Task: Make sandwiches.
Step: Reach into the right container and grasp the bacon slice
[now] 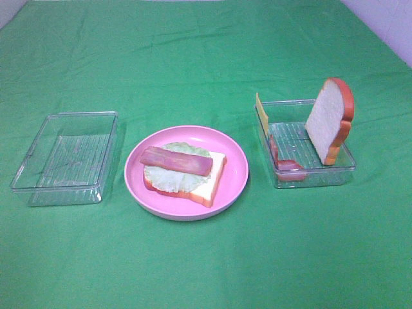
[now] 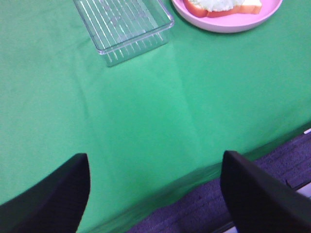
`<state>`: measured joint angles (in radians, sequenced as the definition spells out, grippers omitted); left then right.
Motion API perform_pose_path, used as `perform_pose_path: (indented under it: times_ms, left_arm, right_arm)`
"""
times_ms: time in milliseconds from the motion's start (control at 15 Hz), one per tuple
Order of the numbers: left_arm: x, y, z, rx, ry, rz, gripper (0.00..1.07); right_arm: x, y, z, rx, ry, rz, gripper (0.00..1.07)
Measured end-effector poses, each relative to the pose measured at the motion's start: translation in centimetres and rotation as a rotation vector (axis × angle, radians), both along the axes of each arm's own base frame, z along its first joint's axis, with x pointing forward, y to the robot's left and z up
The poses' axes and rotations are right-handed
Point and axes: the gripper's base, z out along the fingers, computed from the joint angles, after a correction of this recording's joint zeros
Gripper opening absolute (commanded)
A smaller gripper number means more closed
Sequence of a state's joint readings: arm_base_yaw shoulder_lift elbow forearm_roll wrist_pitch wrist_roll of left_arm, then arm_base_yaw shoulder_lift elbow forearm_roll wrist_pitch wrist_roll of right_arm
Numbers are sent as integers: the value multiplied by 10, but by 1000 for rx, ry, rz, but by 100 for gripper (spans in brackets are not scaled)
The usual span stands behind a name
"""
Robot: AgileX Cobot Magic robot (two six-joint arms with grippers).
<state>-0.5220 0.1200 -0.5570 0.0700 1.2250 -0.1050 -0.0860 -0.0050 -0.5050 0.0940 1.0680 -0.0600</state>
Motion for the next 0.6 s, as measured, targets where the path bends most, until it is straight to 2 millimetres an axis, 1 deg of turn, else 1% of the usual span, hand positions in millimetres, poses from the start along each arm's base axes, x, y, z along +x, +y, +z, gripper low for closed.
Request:
perform_pose_path:
  times_ms: [67,133,200,267,333,400,600]
  left_arm:
    - [-10,6,-1,-46,-82,-3,72]
    - [-14,8,-1,-60,-124,-9,72]
    - [-14,8,0,-53,-153,-23,72]
    - [-14,8,0,-53,-153,-23,72]
    - [-13,7,0,-30,-176,-48,72]
    - [-12,6,1,-38,-194,-52,72]
    - [-6,2,-4,-47,-227,-61,72]
  right_arm:
    - [2,0,0,1,8,0,77]
    - [5,-1,4,2,10,-1,77]
    - [13,-1,9,6,-3,-4,77]
    - [13,-1,9,6,-3,-4,77]
    - [36,-1,21,41,-51,-1,77]
    - [49,0,24,74,-46,4,77]
    - [93,2,19,140,70,36,76]
